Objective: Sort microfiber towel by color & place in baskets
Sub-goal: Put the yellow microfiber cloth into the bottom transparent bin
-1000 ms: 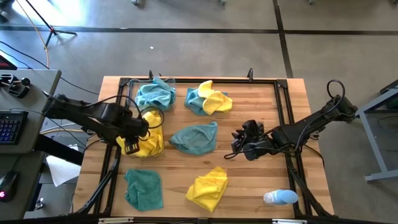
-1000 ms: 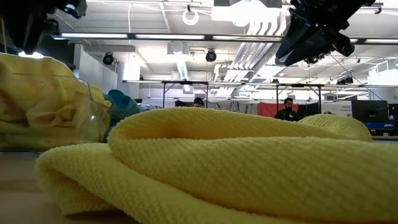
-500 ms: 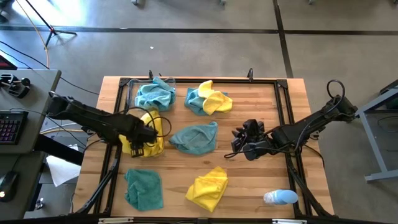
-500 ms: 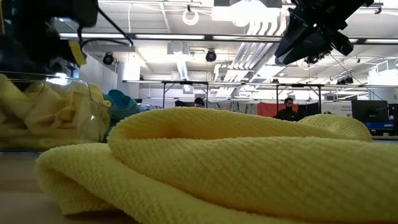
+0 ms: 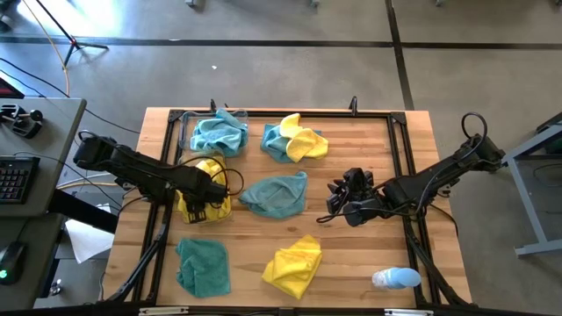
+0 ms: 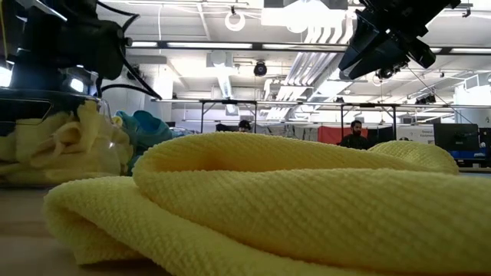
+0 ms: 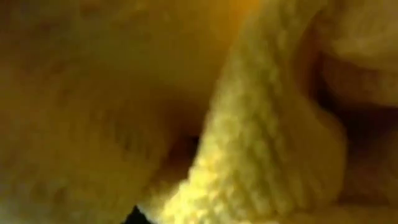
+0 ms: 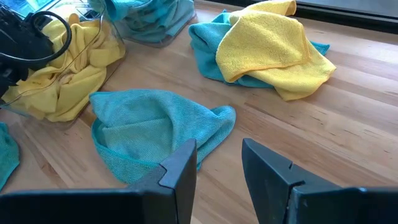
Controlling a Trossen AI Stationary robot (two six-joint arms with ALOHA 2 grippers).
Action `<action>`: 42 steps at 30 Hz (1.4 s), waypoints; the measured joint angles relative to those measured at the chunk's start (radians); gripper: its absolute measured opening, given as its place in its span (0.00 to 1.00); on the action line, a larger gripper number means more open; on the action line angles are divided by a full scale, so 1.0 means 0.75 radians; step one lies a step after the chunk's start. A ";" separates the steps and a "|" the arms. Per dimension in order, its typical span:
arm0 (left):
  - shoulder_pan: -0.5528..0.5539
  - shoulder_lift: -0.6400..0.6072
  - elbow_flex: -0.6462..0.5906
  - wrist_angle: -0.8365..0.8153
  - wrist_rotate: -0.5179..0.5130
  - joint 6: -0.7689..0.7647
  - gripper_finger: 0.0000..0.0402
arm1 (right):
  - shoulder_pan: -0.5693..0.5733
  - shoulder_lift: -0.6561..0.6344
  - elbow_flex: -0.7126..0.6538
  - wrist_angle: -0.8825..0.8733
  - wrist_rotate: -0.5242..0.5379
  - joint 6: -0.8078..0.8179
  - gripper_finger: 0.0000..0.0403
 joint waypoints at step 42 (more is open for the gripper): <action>-0.029 -0.087 0.666 -0.495 -0.221 -0.222 0.36 | -0.001 0.000 0.000 -0.011 0.000 -0.001 0.31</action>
